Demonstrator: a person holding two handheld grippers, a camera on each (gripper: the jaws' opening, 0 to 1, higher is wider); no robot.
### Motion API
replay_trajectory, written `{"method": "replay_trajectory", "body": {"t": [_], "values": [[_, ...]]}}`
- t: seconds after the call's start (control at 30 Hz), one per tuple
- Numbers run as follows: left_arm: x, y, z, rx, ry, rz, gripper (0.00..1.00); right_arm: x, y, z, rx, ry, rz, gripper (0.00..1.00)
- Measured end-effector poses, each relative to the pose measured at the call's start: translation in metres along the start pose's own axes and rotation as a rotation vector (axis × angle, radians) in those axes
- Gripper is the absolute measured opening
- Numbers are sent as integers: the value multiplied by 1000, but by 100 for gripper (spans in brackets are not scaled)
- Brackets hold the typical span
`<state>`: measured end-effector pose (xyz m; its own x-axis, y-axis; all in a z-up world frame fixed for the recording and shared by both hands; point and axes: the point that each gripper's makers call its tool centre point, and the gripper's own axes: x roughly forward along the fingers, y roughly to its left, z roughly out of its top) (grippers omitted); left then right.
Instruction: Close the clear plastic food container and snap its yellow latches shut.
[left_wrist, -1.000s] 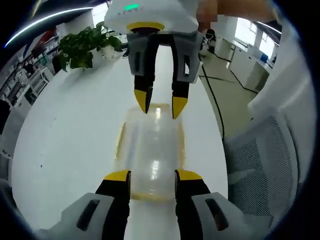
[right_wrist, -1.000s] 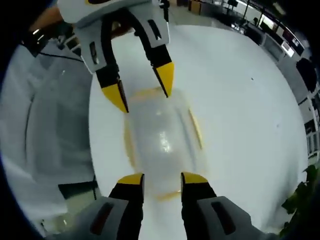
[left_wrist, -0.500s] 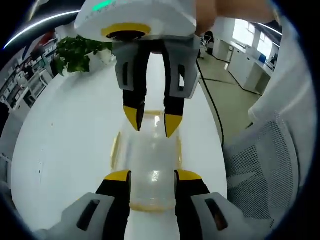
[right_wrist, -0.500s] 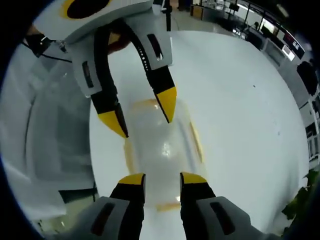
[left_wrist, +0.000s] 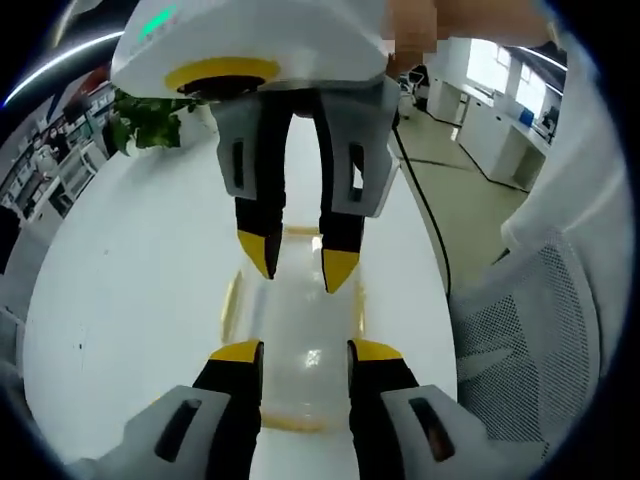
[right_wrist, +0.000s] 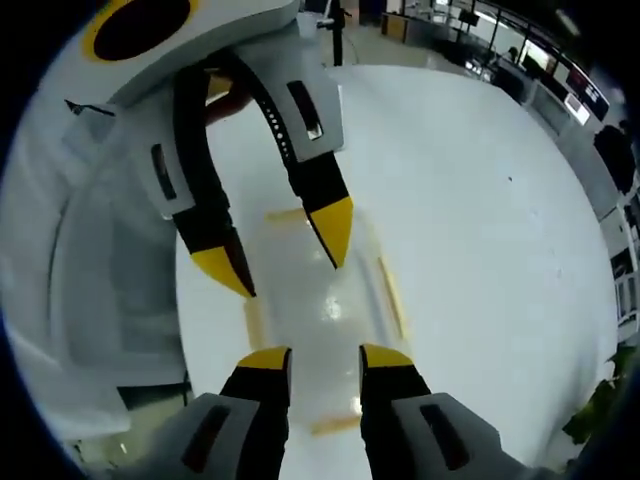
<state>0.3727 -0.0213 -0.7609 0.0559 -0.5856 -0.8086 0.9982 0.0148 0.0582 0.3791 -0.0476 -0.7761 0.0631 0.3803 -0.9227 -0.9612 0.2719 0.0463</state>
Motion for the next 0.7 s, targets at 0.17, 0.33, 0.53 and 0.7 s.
{"method": "replay_trajectory", "body": {"t": [0.17,0.33,0.53,0.7], "values": [[0,2,1,-3,-5,5,32,0,0,-1,2,1,1,25],[0,3,0,-2,-1,6,32,0,0,-1,4,-2,0,25],[-1,5,1,-3,-8,12,32,0,-2,4,-3,-9,-4,25],[1,6,1,-19,-13,14,32,0,-3,7,-6,-15,-7,24]]}}
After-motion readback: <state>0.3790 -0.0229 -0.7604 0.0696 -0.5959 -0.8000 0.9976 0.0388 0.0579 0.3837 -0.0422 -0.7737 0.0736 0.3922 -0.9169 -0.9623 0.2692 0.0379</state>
